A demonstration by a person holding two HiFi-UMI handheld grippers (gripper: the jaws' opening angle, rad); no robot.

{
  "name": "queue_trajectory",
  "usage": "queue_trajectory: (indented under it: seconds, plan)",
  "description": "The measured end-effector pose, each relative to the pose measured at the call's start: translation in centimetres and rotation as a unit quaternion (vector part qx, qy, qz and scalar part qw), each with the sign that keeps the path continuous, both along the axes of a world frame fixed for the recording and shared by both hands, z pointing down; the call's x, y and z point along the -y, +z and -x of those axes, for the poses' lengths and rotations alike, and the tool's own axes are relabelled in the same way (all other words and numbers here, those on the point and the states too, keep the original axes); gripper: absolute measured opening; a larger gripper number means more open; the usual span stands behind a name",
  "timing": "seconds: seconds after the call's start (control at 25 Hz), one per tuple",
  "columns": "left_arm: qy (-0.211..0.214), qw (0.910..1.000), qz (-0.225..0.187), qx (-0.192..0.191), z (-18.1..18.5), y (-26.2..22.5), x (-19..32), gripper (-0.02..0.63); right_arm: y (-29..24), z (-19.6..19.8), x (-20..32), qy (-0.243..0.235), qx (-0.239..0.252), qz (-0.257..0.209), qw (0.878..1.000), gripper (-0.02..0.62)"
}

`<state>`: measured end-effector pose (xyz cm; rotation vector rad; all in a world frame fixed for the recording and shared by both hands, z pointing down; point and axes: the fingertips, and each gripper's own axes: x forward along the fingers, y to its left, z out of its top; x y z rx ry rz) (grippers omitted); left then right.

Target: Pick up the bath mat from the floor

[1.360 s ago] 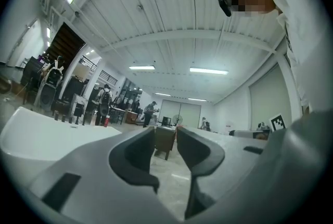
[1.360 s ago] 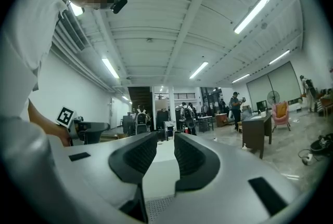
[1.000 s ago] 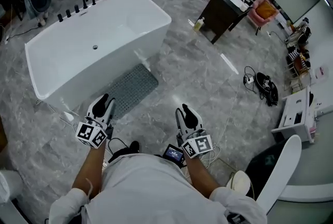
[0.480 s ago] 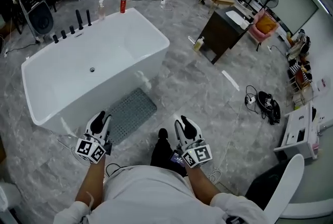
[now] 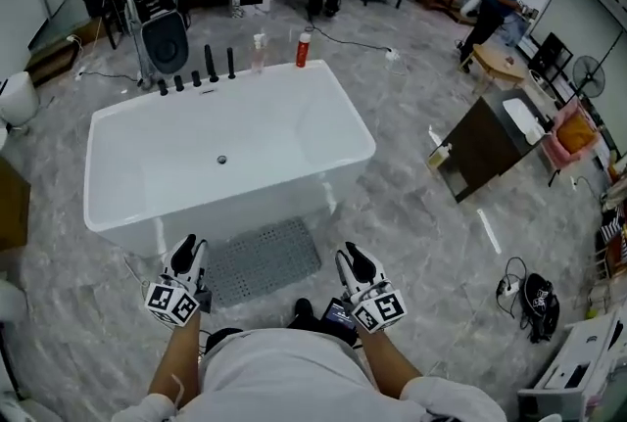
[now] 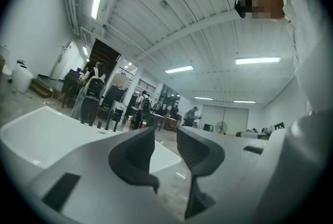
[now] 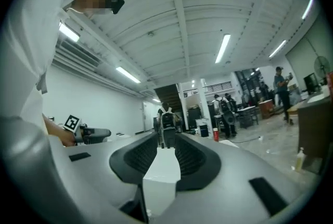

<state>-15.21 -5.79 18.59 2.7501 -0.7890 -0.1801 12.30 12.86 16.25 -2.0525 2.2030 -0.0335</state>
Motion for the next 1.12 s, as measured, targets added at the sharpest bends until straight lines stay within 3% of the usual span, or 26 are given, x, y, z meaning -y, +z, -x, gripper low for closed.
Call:
queue_trajectory:
  seconds: [0.28, 0.52, 0.72, 0.88, 1.0, 1.12]
  plan:
    - [-0.107, 0.9941, 0.016, 0.008, -3.0, 0.2, 0.0, 0.138, 1.4, -8.5, 6.1, -0.115, 0.013, 0.016, 0.993, 0.134]
    - [-0.185, 0.9801, 0.050, 0.053, 0.9, 3.2, 0.8, 0.138, 7.3, -10.6, 12.9, -0.167, 0.051, 0.087, 0.981, 0.170]
    - [-0.219, 0.9625, 0.117, 0.109, 4.5, 8.3, 0.3, 0.149, 14.2, -10.9, 16.4, -0.198, 0.087, 0.171, 0.961, 0.193]
    - [-0.226, 0.9494, 0.188, 0.111, 6.4, 14.9, 1.3, 0.160, 21.8, -11.8, 18.7, -0.193, 0.116, 0.238, 0.945, 0.210]
    - [-0.245, 0.9297, 0.260, 0.089, 8.9, 21.5, 1.0, 0.169, 27.4, -12.3, 18.7, -0.195, 0.123, 0.276, 0.933, 0.212]
    - [-0.310, 0.8892, 0.334, 0.040, 13.0, 28.5, -0.1, 0.169, 32.3, -12.9, 17.3, -0.203, 0.107, 0.314, 0.921, 0.212]
